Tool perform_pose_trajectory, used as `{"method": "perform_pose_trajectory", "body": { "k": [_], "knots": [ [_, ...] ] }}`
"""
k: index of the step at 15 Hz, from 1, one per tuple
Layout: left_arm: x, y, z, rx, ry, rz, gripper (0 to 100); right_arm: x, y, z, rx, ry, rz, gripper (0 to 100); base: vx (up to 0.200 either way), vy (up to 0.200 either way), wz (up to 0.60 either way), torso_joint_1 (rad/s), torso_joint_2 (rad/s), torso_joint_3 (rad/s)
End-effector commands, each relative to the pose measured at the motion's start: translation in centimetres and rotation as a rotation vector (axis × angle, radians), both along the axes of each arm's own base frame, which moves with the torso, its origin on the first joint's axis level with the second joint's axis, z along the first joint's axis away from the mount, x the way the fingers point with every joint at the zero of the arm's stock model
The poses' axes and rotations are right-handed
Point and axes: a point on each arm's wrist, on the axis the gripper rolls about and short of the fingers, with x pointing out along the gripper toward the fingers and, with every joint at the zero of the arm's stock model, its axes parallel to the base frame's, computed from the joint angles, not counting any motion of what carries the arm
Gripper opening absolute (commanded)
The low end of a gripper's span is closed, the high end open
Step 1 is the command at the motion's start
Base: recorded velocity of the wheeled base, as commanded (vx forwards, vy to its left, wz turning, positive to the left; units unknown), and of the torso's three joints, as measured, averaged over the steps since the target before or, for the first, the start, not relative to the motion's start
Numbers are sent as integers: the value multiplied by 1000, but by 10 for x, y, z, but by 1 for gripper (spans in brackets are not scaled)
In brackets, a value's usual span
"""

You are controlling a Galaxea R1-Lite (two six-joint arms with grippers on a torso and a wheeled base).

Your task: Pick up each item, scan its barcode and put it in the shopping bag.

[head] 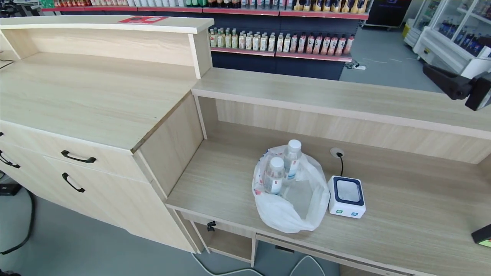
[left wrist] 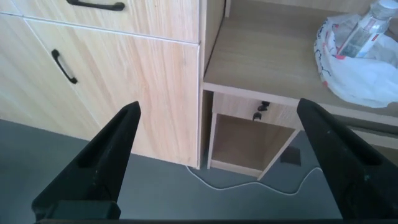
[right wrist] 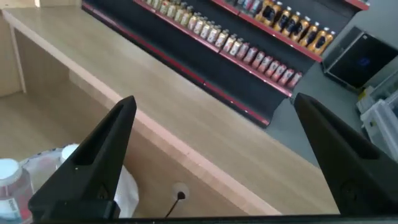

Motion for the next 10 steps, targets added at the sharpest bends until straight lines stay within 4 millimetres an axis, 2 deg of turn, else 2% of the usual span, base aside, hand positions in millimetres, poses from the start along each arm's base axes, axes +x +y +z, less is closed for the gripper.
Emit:
{"method": "perform_pose_trajectory", "body": {
  "k": [1, 2, 5, 7, 10],
  "knots": [
    [0, 0, 0, 0, 0, 0, 100, -15, -12, -9, 13, 19, -85, 100, 0, 0, 0, 154, -334, -198],
    [0, 0, 0, 0, 0, 0, 100, -15, -24, -32, 36, 124, -192, 100, 0, 0, -600, 124, -295, -168],
    [0, 0, 0, 0, 0, 0, 100, -14, -54, -69, 157, 317, -402, 100, 0, 0, -600, 115, -264, -145],
    [0, 0, 0, -2, 0, 2, 100, -11, -58, -72, 190, 330, -417, 100, 0, 0, 0, 115, -220, -127],
    [0, 0, 0, 0, 0, -2, 100, -11, -56, -66, 176, 261, -395, 100, 0, 0, 0, 30, -71, -35]
  ]
}}
